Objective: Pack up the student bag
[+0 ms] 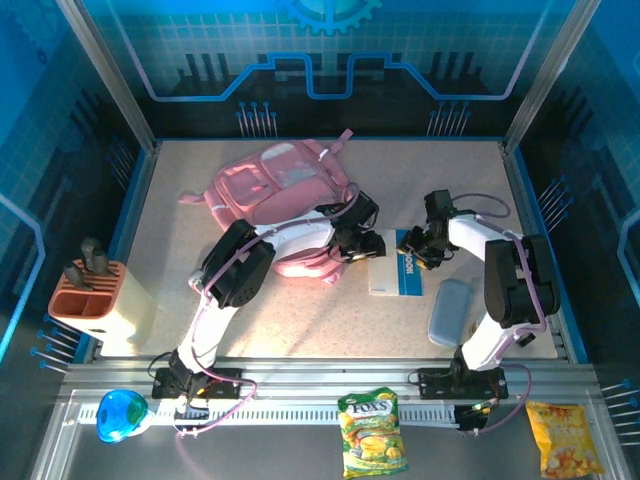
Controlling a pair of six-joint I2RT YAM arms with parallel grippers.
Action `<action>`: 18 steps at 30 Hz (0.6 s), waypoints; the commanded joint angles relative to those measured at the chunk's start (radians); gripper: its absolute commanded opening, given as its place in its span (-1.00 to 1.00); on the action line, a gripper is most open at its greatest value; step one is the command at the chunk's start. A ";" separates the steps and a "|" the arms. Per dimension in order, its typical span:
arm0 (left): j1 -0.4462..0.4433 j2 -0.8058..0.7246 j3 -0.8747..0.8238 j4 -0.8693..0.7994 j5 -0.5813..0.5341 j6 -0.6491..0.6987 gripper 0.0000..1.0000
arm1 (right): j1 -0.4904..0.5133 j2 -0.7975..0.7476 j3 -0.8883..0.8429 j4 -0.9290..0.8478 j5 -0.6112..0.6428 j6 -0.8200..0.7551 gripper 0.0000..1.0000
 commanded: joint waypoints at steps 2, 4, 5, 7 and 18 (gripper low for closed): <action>-0.005 0.026 0.020 -0.048 -0.002 -0.021 -0.06 | -0.004 -0.001 -0.046 -0.038 -0.019 0.043 0.10; -0.005 0.029 0.020 -0.050 0.000 -0.022 -0.08 | -0.003 0.003 -0.042 -0.041 -0.020 0.043 0.09; -0.005 0.030 0.022 -0.050 0.003 -0.024 -0.09 | -0.004 0.003 -0.041 -0.042 -0.020 0.044 0.09; -0.004 0.036 0.025 -0.053 0.008 -0.025 -0.09 | -0.004 0.004 -0.040 -0.040 -0.019 0.045 0.09; -0.005 0.070 0.046 -0.061 0.041 -0.038 -0.12 | -0.004 0.010 -0.036 -0.040 -0.025 0.041 0.08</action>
